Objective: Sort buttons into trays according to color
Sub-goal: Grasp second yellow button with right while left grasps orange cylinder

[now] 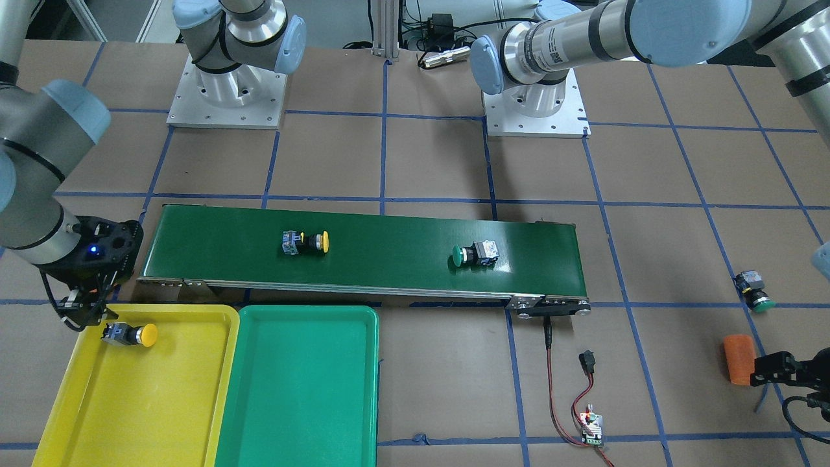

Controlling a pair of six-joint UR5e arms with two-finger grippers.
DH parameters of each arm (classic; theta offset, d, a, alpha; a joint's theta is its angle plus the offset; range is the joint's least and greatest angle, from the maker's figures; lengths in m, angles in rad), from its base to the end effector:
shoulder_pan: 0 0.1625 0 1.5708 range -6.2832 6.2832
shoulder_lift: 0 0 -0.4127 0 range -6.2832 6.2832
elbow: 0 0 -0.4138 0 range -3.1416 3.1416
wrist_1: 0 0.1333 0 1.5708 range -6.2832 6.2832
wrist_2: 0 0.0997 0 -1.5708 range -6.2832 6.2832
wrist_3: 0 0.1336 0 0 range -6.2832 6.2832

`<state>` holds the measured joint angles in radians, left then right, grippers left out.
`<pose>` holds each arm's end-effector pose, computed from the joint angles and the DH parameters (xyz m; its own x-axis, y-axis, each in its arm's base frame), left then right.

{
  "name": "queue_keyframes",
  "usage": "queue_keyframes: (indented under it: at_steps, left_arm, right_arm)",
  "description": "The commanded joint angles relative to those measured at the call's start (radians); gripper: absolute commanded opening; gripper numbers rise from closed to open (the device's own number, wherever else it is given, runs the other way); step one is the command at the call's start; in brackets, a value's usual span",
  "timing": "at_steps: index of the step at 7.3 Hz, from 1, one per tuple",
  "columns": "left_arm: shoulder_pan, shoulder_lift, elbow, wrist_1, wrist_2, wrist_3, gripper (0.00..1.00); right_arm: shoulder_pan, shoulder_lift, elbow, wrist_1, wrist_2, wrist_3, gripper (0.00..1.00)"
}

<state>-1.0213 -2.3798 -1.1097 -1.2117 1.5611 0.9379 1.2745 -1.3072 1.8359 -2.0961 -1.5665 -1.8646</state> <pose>0.2972 -0.7430 0.1738 -0.9255 0.3787 -0.0033 0.3787 0.9254 -0.0144 -0.0367 -0.5786 0.2183 -0.0025 -1.0000 -0.0020 -1.0000 0.0025 -0.0051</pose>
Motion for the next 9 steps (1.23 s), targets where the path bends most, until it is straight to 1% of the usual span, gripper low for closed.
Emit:
queue_keyframes:
  at_steps: [1,2,4,5,6,7,8,9]
  left_arm:
    - [0.001,-0.033,0.019,-0.003,-0.009,0.005,1.0]
    - [0.001,-0.038,0.017,-0.003,-0.009,0.007,1.0]
    - [0.012,-0.036,0.001,-0.079,-0.035,0.007,1.0]
    - [0.021,-0.035,-0.002,-0.127,-0.029,0.015,1.0]
    - [0.023,-0.021,-0.002,-0.182,-0.024,0.019,1.0]
    - [0.023,-0.027,-0.005,-0.222,-0.023,0.021,0.8]
    - [0.024,-0.038,-0.007,-0.221,-0.023,0.021,0.8]
    - [0.024,-0.036,-0.007,-0.221,-0.02,0.021,0.67]
  right_arm:
    - [0.05,-0.113,0.132,-0.002,0.011,0.007,1.0]
    - [0.099,-0.115,0.166,-0.018,0.0,0.019,1.0]
    - [0.135,-0.116,0.187,-0.018,0.013,0.05,1.0]
    - [0.202,-0.116,0.192,-0.025,0.013,0.138,1.0]
    - [0.254,-0.098,0.192,-0.062,0.011,0.181,1.0]
    - [0.269,-0.095,0.194,-0.073,0.011,0.211,1.0]
    - [0.273,-0.095,0.194,-0.073,0.013,0.267,1.0]
    - [0.279,-0.095,0.195,-0.073,0.01,0.272,1.0]
